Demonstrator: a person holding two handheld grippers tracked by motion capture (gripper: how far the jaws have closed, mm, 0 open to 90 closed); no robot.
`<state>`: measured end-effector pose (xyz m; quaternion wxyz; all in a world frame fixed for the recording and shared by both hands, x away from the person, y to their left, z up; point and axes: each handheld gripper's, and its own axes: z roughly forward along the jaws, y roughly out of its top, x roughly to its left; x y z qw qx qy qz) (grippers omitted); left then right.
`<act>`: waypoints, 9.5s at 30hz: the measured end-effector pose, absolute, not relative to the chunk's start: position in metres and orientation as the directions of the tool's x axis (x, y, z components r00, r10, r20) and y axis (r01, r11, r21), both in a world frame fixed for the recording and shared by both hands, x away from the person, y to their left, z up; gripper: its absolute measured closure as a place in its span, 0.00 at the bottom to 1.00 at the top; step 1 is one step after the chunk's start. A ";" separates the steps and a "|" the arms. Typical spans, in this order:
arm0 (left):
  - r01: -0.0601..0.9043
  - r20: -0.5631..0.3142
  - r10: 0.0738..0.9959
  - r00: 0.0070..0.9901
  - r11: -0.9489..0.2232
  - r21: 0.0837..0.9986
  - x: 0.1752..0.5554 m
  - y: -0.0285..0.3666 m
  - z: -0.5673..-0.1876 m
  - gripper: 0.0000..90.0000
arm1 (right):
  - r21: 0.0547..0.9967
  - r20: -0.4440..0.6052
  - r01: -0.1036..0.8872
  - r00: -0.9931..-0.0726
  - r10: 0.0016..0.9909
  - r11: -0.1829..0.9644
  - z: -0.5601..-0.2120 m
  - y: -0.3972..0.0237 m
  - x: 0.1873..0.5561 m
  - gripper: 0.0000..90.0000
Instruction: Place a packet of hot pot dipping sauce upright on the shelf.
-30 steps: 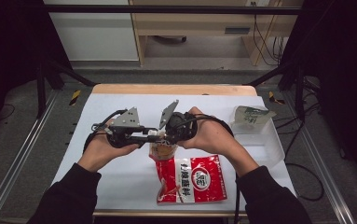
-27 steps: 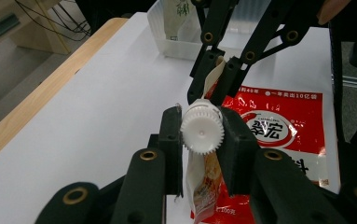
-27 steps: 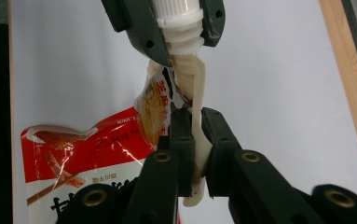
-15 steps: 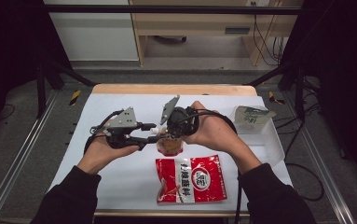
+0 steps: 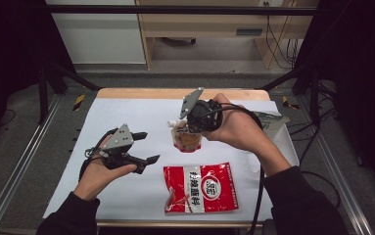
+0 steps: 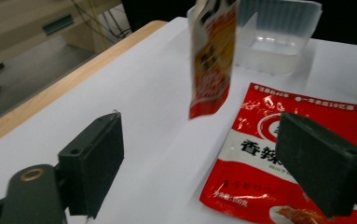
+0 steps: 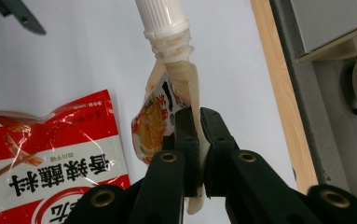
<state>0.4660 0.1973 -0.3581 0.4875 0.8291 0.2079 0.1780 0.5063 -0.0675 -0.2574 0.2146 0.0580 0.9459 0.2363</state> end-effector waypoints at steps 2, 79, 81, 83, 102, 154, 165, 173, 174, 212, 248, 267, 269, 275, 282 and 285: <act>0.188 0.075 0.539 0.839 -0.417 0.889 0.467 0.204 -0.363 0.14 | 0.473 -0.385 0.009 -0.897 0.216 0.881 -0.255 -0.074 0.506 0.97; 0.352 0.075 0.723 0.687 -0.422 0.835 0.462 0.262 -0.439 0.12 | 0.493 -0.443 0.232 -0.763 0.472 0.838 -0.255 -0.268 0.513 0.97; 0.352 0.075 0.722 0.688 -0.422 0.835 0.461 0.262 -0.439 0.12 | 0.494 -0.438 0.238 -0.763 0.476 0.836 -0.257 -0.270 0.515 0.97; 0.354 0.073 0.722 0.688 -0.421 0.835 0.461 0.262 -0.440 0.12 | 0.490 -0.435 0.242 -0.764 0.476 0.837 -0.258 -0.272 0.516 0.97; 0.359 0.073 0.705 0.705 -0.444 0.821 0.461 0.258 -0.442 0.12 | 0.476 -0.441 0.262 -0.755 0.486 0.840 -0.267 -0.276 0.539 0.97; 0.366 0.065 0.694 0.717 -0.454 0.812 0.462 0.257 -0.444 0.12 | 0.469 -0.356 0.298 -0.797 0.487 0.831 -0.324 -0.277 0.557 0.96; 0.366 0.067 0.692 0.719 -0.458 0.810 0.462 0.256 -0.444 0.12 | 0.457 -0.331 0.321 -0.805 0.493 0.830 -0.336 -0.276 0.557 0.94; 0.363 0.071 0.690 0.720 -0.462 0.809 0.461 0.255 -0.444 0.12 | 0.476 -0.307 0.358 -0.788 0.534 0.803 -0.333 -0.278 0.553 0.75; 0.363 0.071 0.691 0.720 -0.462 0.809 0.461 0.255 -0.444 0.12 | 0.480 -0.309 0.360 -0.784 0.538 0.800 -0.332 -0.278 0.552 0.72; 0.311 0.117 0.622 0.774 -0.535 0.786 0.450 0.221 -0.446 0.11 | 0.722 -0.302 0.282 -0.693 0.654 0.632 -0.318 -0.180 0.457 0.16; 0.258 0.131 0.534 0.835 -0.591 0.765 0.434 0.181 -0.453 0.11 | 0.657 -0.007 0.493 -0.752 0.659 0.570 -0.442 -0.192 0.399 0.15; 0.245 0.128 0.508 0.852 -0.602 0.760 0.429 0.173 -0.456 0.11 | 0.555 0.070 0.541 -0.787 0.612 0.632 -0.449 -0.200 0.406 0.13; 0.246 0.126 0.507 0.852 -0.601 0.761 0.429 0.173 -0.456 0.10 | 0.549 0.080 0.547 -0.787 0.611 0.632 -0.450 -0.201 0.408 0.14; 0.245 0.124 0.506 0.854 -0.600 0.761 0.429 0.173 -0.456 0.10 | 0.506 0.126 0.570 -0.791 0.599 0.647 -0.453 -0.199 0.412 0.14; 0.247 0.123 0.511 0.851 -0.596 0.764 0.429 0.174 -0.455 0.10 | 0.471 0.150 0.580 -0.795 0.587 0.665 -0.456 -0.195 0.415 0.16; 0.245 0.125 0.509 0.852 -0.598 0.763 0.429 0.174 -0.455 0.10 | 0.465 0.154 0.579 -0.798 0.583 0.670 -0.457 -0.195 0.416 0.16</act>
